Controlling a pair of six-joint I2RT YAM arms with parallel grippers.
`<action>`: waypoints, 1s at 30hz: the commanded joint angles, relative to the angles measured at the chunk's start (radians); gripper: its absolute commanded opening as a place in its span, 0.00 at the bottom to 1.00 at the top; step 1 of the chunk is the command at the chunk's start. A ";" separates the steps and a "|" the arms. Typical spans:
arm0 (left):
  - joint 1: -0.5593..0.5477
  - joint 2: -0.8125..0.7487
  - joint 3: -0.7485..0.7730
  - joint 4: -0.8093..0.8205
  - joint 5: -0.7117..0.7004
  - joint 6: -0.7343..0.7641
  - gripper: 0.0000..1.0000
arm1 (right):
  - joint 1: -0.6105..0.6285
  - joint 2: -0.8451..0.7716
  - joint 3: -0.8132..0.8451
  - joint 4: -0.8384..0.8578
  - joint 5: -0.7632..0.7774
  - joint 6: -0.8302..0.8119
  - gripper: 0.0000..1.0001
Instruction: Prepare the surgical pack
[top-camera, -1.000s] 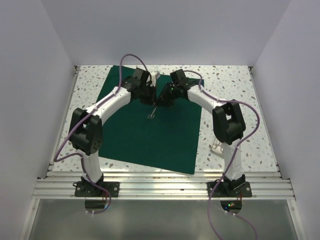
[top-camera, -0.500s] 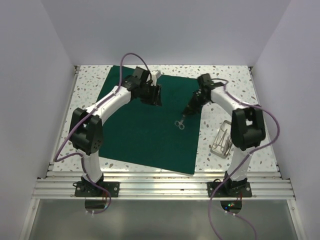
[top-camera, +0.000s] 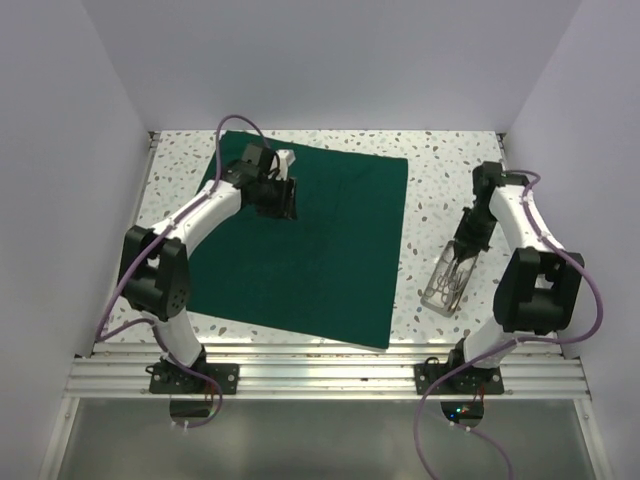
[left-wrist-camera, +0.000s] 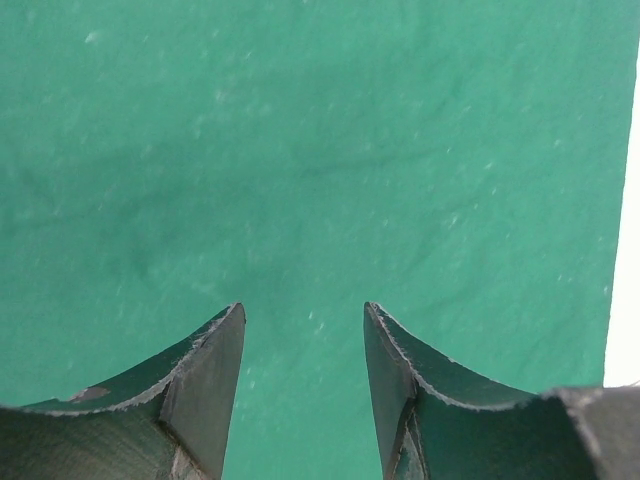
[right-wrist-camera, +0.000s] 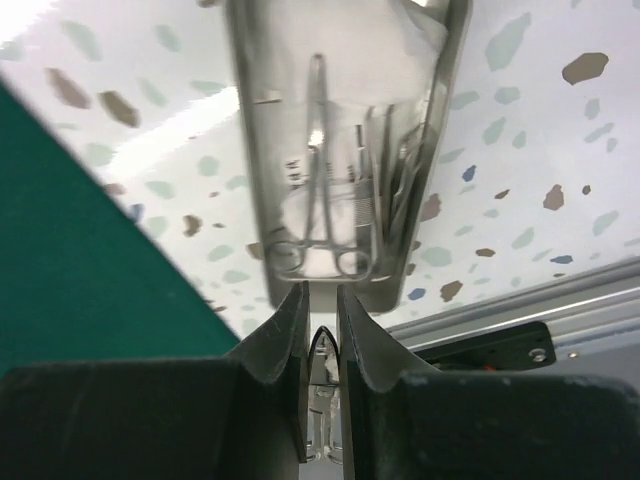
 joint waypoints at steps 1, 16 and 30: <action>0.029 -0.077 -0.021 -0.006 -0.041 0.011 0.55 | -0.015 0.039 -0.075 0.035 0.071 -0.088 0.00; 0.066 -0.085 -0.061 -0.010 -0.072 0.021 0.55 | -0.015 0.204 -0.065 0.152 0.113 -0.059 0.36; 0.067 -0.073 -0.072 -0.013 -0.075 0.010 0.54 | -0.073 0.157 -0.043 0.066 0.210 -0.075 0.38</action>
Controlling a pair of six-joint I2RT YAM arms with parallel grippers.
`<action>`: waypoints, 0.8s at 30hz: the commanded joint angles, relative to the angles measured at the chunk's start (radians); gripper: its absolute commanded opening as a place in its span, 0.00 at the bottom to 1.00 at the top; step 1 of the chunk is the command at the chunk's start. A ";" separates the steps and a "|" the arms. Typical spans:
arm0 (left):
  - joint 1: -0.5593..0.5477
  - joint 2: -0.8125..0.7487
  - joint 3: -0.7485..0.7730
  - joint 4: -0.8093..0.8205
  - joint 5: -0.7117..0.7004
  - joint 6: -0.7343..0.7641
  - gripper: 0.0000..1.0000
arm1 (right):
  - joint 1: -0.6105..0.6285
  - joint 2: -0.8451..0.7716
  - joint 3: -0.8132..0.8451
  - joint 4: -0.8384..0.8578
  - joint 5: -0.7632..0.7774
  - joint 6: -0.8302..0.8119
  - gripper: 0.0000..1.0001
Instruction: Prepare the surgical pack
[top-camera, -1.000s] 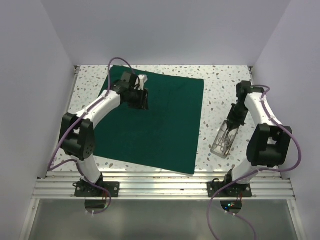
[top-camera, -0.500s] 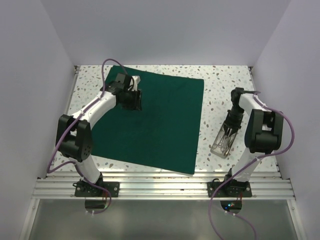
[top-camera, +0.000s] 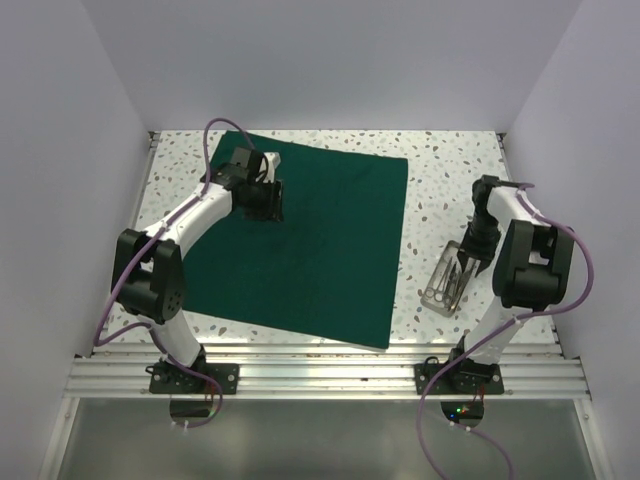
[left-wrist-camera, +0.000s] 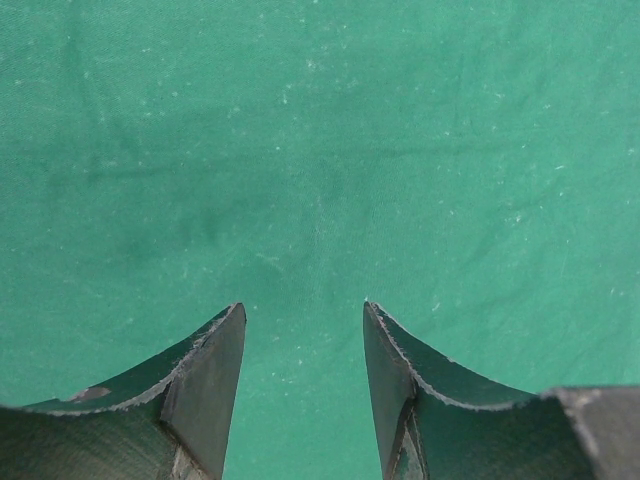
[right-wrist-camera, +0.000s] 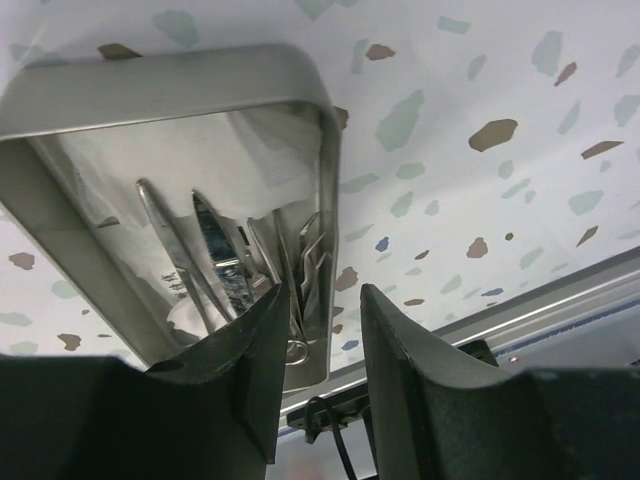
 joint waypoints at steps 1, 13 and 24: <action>0.011 -0.029 -0.007 0.001 -0.016 0.010 0.54 | -0.018 -0.038 0.040 -0.022 0.053 -0.010 0.38; 0.026 -0.038 0.007 -0.015 -0.087 0.010 0.54 | -0.040 0.077 0.011 0.082 -0.050 0.016 0.15; 0.049 -0.055 0.024 -0.038 -0.125 0.024 0.53 | -0.040 0.071 0.011 0.065 -0.071 0.025 0.00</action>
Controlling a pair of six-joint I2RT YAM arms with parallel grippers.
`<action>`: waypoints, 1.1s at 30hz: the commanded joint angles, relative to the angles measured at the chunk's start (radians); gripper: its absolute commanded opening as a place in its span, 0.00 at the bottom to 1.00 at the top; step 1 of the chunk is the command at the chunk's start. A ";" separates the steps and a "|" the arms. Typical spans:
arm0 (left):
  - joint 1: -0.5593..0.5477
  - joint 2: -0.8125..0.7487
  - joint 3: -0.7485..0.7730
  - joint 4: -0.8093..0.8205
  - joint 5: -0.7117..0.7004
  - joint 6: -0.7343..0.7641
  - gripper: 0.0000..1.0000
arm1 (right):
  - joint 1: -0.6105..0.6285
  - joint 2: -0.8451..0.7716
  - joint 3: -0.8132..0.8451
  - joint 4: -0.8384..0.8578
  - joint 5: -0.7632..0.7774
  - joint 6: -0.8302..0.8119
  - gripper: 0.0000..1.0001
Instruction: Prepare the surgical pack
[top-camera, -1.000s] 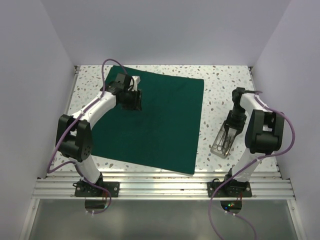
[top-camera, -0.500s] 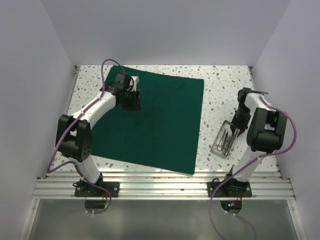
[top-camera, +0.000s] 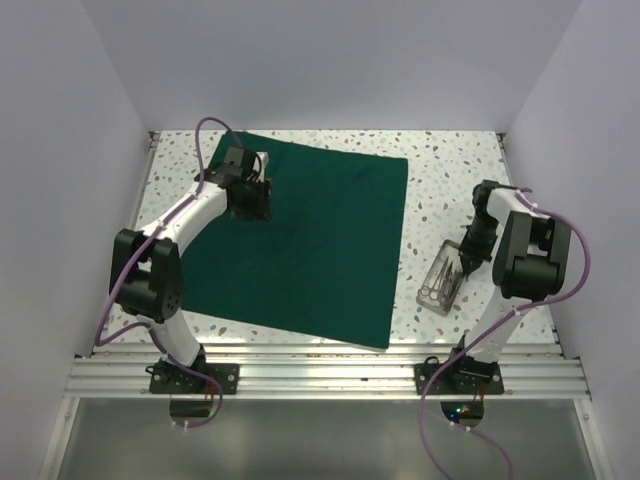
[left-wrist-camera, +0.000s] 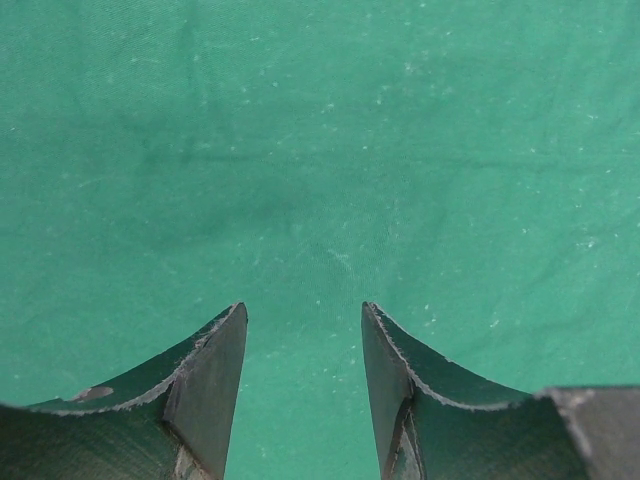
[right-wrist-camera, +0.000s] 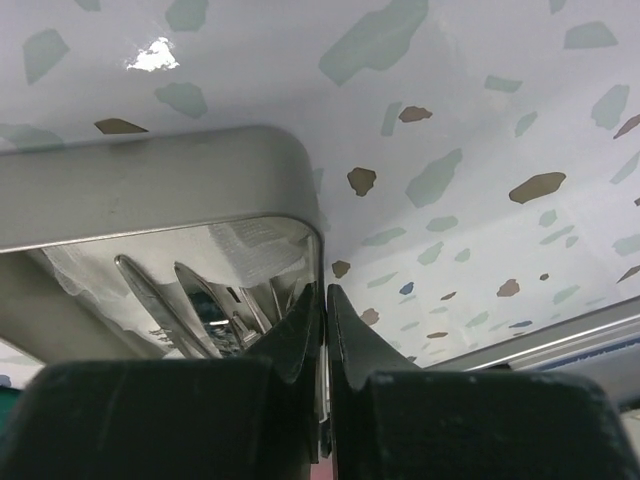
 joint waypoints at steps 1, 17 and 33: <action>0.014 -0.056 0.029 -0.015 -0.022 0.021 0.53 | -0.002 -0.017 0.036 -0.035 -0.035 0.025 0.00; 0.038 -0.050 0.049 -0.033 -0.225 -0.128 0.54 | 0.235 -0.040 0.432 -0.307 -0.219 0.313 0.00; 0.052 -0.013 0.109 -0.084 -0.389 -0.215 0.55 | 0.714 0.356 0.766 -0.046 -0.238 0.954 0.00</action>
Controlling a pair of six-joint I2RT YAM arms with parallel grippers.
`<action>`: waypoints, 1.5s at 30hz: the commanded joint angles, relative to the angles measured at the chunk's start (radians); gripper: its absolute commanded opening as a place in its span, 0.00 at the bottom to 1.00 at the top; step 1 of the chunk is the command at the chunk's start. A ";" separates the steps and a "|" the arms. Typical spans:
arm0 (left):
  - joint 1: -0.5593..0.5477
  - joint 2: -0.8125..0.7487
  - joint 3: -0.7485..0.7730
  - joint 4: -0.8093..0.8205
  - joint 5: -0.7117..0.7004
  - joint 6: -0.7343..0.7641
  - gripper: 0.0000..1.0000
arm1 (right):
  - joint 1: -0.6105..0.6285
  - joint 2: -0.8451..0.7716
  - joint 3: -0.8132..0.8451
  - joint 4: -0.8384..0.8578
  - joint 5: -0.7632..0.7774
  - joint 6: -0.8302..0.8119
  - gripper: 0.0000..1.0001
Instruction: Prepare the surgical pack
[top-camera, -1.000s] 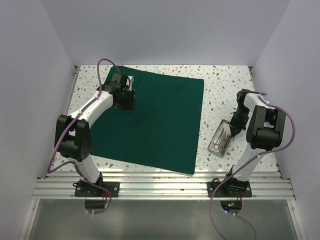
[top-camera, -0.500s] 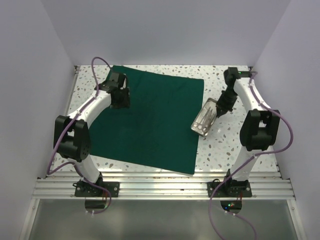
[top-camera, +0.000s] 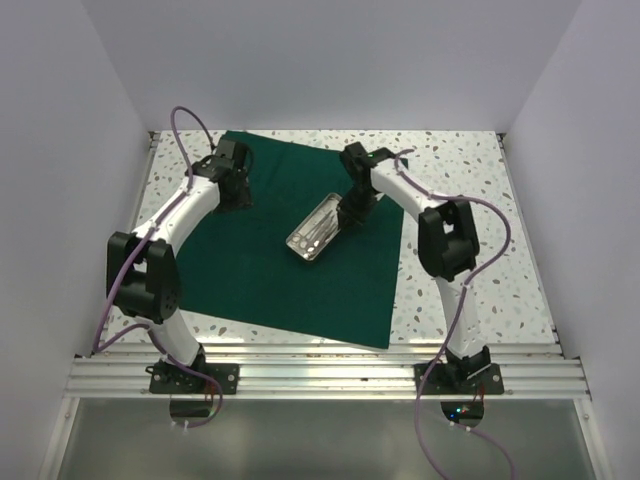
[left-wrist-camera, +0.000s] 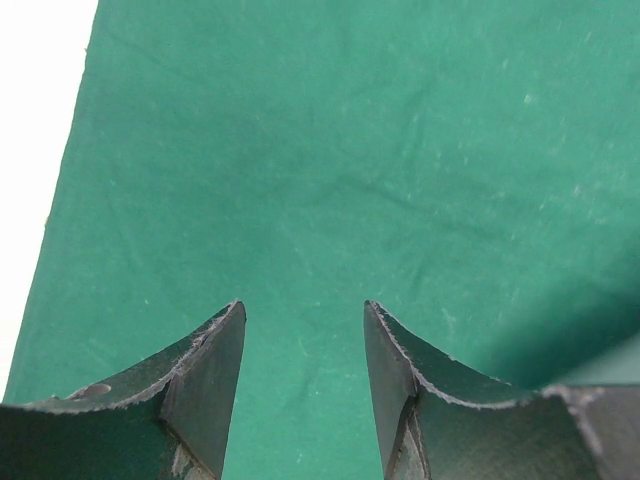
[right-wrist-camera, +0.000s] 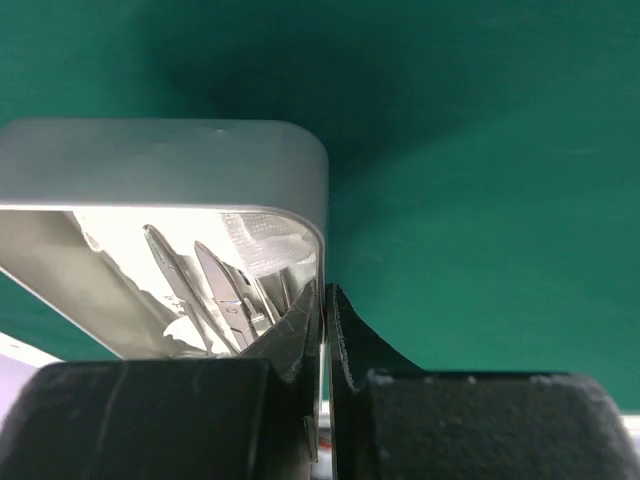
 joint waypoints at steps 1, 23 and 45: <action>0.010 0.001 0.072 -0.013 -0.049 -0.026 0.55 | 0.066 0.051 0.123 0.052 0.029 0.230 0.00; 0.019 0.168 0.205 -0.031 0.047 0.032 0.55 | 0.161 0.139 0.234 0.027 0.063 0.165 0.46; 0.019 0.484 0.325 -0.088 0.128 0.086 0.00 | -0.190 0.251 0.270 0.319 -0.115 -0.776 0.00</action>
